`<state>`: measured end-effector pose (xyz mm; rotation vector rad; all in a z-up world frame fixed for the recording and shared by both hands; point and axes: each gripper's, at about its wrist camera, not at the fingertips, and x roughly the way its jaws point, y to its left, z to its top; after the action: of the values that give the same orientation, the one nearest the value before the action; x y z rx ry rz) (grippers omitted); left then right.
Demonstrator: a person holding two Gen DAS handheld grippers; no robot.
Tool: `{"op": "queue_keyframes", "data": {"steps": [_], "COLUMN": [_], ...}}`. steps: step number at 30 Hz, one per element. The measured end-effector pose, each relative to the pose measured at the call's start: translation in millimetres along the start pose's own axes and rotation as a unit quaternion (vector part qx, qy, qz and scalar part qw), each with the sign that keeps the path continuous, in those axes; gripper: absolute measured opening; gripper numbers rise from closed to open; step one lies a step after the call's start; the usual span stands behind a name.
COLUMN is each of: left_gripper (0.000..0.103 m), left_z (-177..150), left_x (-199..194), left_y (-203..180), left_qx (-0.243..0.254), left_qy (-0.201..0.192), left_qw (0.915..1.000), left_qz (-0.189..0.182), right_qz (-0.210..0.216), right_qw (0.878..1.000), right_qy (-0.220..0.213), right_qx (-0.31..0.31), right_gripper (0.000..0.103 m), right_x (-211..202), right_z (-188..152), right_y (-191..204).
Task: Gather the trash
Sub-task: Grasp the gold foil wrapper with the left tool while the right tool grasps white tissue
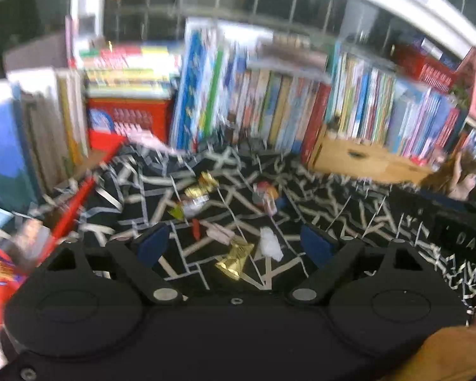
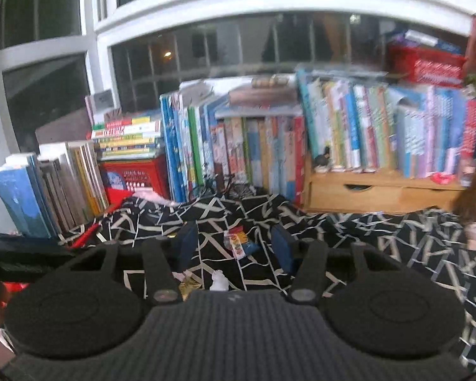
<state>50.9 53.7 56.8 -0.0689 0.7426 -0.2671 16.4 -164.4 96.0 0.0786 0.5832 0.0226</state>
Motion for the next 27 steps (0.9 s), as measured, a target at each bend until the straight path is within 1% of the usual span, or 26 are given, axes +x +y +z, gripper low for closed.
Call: {"op": "queue_keyframes", "data": {"steps": [2, 4, 8, 11, 15, 18, 19, 21, 22, 23, 24, 27], "left_gripper": [0.083, 0.081, 0.073, 0.067, 0.065, 0.063, 0.060, 0.047, 0.033, 0.031, 0.031, 0.029], "left_z": [-7, -15, -33, -43, -44, -43, -43, -43, -42, -42, -42, -39], "left_x": [35, 67, 124, 158, 179, 192, 195, 204, 207, 210, 210, 203], "left_y": [-7, -15, -27, -31, -28, -25, -22, -20, -19, -18, -16, -14], "left_qx": [0.000, -0.002, -0.004, -0.009, -0.024, -0.035, -0.037, -0.039, -0.041, -0.048, -0.056, -0.063], "left_qy": [0.025, 0.044, 0.084, 0.101, 0.093, 0.097, 0.102, 0.119, 0.128, 0.136, 0.134, 0.118], "left_qw": [0.9996, 0.9988, 0.9961, 0.9936, 0.9930, 0.9926, 0.9925, 0.9909, 0.9898, 0.9885, 0.9884, 0.9898], "left_qz": [0.015, 0.020, 0.027, 0.050, 0.068, 0.064, 0.056, 0.049, 0.048, 0.046, 0.045, 0.049], "right_qz": [0.009, 0.019, 0.042, 0.051, 0.064, 0.075, 0.079, 0.086, 0.090, 0.094, 0.097, 0.109], "right_qw": [1.000, 0.999, 0.996, 0.993, 0.990, 0.987, 0.986, 0.984, 0.983, 0.982, 0.981, 0.978], "right_qy": [0.020, 0.044, 0.078, 0.102, 0.129, 0.144, 0.150, 0.158, 0.162, 0.166, 0.169, 0.180], "right_qx": [-0.008, -0.013, -0.009, -0.004, -0.002, -0.001, -0.001, -0.001, 0.000, 0.001, 0.002, 0.003], "right_gripper": [0.060, 0.056, 0.054, 0.054, 0.054, 0.052, 0.051, 0.050, 0.050, 0.050, 0.050, 0.050], "right_x": [29, 54, 88, 110, 136, 151, 156, 165, 169, 173, 176, 188], "right_z": [-6, -12, -24, -32, -42, -46, -48, -50, -51, -52, -53, -56], "right_y": [-8, -15, -31, -41, -47, -49, -48, -46, -45, -43, -42, -36]}}
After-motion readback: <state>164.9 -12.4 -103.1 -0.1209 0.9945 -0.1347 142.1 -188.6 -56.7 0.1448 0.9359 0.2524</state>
